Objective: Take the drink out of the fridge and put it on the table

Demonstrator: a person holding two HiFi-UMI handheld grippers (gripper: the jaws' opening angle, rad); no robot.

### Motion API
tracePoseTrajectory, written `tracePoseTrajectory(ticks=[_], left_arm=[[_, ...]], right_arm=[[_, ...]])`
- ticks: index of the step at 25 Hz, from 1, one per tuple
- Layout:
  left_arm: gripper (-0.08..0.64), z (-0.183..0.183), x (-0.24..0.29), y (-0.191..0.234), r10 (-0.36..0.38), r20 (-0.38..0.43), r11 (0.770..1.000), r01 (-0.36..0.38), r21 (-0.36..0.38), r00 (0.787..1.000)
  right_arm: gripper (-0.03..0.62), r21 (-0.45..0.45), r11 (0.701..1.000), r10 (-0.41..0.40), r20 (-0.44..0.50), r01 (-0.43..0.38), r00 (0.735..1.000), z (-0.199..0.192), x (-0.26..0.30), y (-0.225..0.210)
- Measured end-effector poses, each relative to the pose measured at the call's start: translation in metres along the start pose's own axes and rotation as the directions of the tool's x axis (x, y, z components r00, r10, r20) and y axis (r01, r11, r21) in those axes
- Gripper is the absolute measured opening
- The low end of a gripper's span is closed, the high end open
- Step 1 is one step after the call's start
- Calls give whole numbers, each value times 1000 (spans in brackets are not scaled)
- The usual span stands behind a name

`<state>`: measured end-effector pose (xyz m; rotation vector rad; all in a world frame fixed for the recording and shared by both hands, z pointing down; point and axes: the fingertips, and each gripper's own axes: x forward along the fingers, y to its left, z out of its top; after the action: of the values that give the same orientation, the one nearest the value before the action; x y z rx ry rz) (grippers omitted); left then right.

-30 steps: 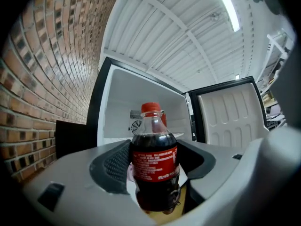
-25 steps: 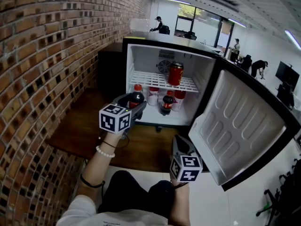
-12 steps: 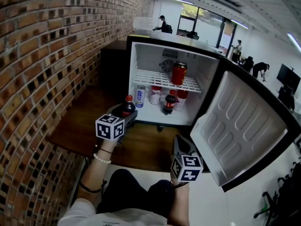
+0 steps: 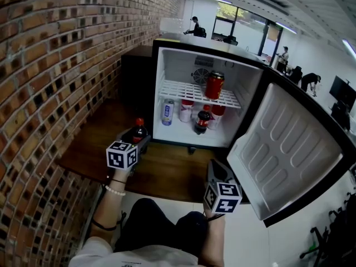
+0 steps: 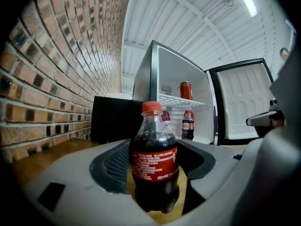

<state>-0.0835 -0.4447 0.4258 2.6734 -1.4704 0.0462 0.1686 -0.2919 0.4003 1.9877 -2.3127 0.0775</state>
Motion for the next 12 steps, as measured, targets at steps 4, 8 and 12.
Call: tracePoseTrajectory(ticks=[4, 8, 12], left_arm=[[304, -12, -4, 13, 25, -17, 1000, -25, -14, 1000], [304, -23, -6, 21, 41, -36, 999, -42, -23, 999], [304, -33, -5, 27, 53, -47, 998, -54, -23, 998]], right_arm=[[12, 0, 1000, -1, -2, 1, 1000, -1, 0, -1], [12, -1, 1000, -1, -3, 1, 1000, -2, 1, 0], [12, -2, 1000, 0, -4, 0, 1000, -2, 3, 0]])
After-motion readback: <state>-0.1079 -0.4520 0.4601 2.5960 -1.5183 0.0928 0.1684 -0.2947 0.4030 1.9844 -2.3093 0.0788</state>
